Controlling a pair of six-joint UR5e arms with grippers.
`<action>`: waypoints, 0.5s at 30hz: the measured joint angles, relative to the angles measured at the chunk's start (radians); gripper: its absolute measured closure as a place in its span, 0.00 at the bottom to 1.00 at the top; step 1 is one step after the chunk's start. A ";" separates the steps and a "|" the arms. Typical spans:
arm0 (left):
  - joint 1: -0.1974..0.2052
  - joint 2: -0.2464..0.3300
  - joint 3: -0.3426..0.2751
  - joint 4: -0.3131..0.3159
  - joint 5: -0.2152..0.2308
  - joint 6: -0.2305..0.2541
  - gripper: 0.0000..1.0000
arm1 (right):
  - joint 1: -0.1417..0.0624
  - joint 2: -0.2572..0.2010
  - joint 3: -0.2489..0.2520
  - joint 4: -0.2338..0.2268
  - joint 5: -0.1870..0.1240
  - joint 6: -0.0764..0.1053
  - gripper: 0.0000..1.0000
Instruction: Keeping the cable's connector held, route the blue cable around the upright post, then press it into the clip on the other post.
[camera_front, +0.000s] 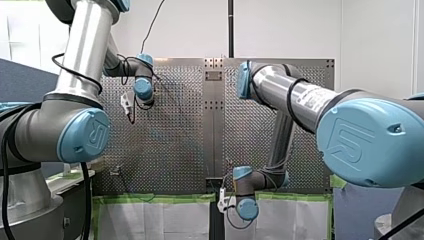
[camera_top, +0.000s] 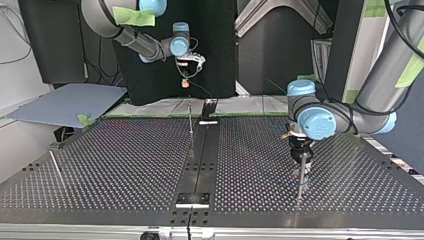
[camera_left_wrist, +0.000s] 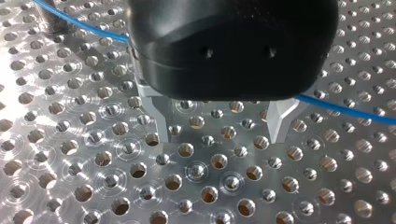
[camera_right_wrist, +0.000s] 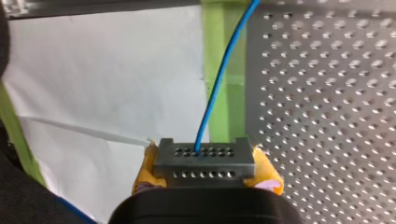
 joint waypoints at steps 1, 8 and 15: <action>0.000 0.000 0.000 -0.001 0.000 0.000 0.00 | 0.003 -0.007 0.011 -0.010 0.005 -0.005 1.00; -0.004 0.000 0.000 -0.006 -0.002 -0.007 0.00 | 0.009 -0.060 0.079 -0.079 0.011 -0.016 1.00; -0.005 0.000 0.000 -0.010 -0.004 -0.020 0.00 | 0.008 -0.128 0.148 -0.148 0.011 -0.019 1.00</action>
